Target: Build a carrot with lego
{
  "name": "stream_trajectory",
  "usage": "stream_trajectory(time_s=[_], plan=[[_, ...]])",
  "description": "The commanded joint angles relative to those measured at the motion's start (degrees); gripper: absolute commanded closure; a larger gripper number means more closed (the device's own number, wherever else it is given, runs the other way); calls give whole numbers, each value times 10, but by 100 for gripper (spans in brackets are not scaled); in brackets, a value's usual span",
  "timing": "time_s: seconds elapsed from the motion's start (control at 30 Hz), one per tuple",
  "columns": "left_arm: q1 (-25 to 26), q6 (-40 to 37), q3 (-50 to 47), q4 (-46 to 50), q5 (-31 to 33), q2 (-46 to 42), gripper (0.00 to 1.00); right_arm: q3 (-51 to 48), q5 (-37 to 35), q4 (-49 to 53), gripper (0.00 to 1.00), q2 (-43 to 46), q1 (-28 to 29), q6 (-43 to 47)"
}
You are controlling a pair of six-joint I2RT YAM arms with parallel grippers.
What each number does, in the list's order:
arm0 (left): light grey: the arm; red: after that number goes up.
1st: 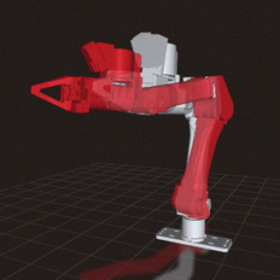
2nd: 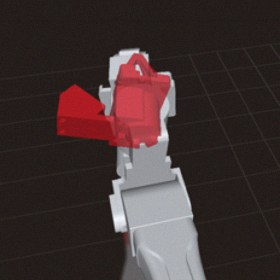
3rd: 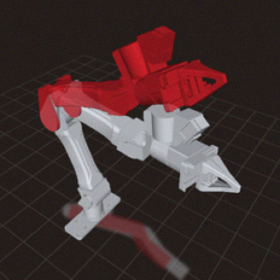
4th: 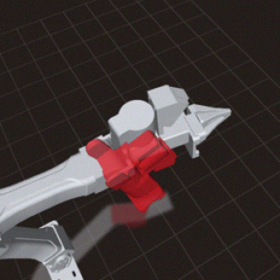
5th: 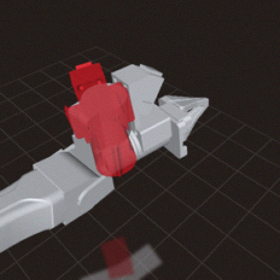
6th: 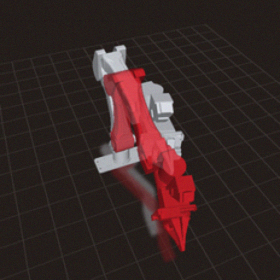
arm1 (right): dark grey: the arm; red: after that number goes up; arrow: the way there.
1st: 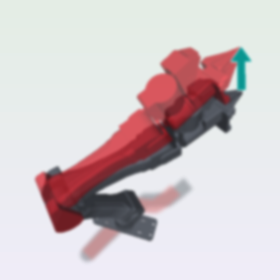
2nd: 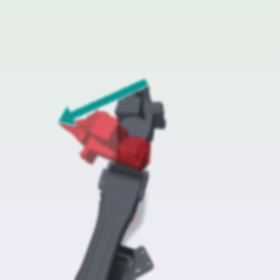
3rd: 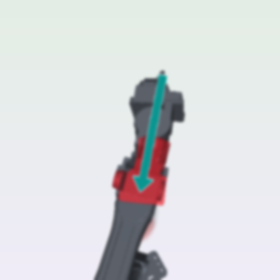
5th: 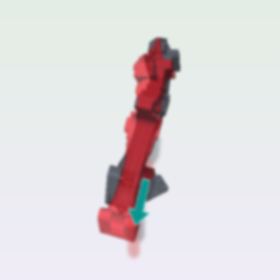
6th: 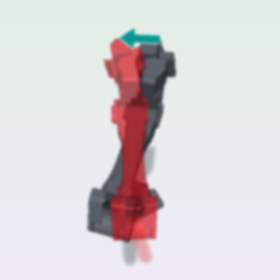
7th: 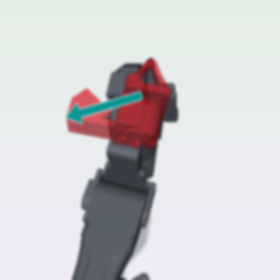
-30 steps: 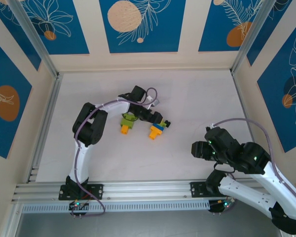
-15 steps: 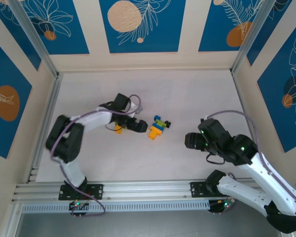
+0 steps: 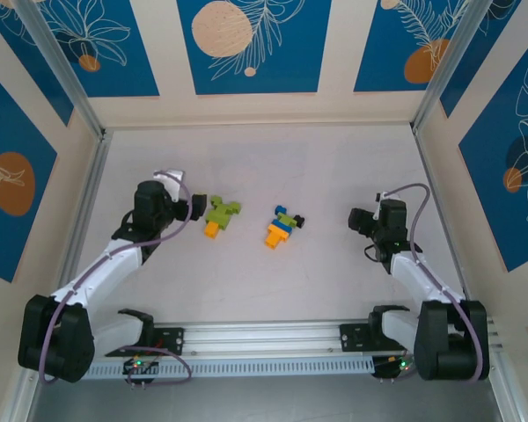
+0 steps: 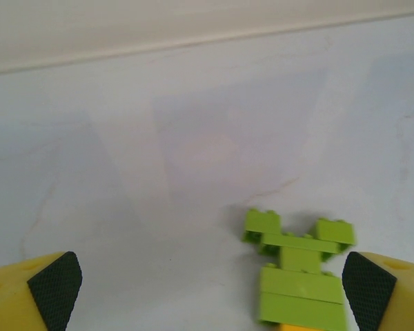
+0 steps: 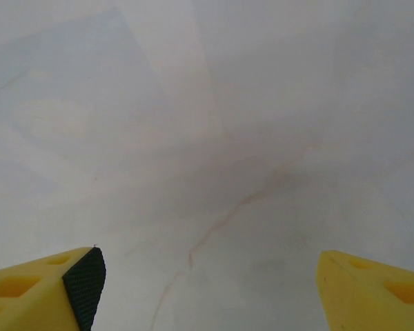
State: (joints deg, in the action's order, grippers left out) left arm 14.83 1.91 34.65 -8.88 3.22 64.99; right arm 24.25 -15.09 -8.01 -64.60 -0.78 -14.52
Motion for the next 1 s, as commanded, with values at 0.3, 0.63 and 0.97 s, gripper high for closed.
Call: stream_trajectory(time_s=[0.3,0.63,0.97], plan=[[-87,-10,-96,-326,19,105,0,-30,-26,-443,15,-231,49,89],[-95,-32,-115,-301,1,70,0,-28,-22,-431,0,-227,41,79],[-118,-33,-101,-309,0,167,1,-25,-24,-425,0,-228,40,78]])
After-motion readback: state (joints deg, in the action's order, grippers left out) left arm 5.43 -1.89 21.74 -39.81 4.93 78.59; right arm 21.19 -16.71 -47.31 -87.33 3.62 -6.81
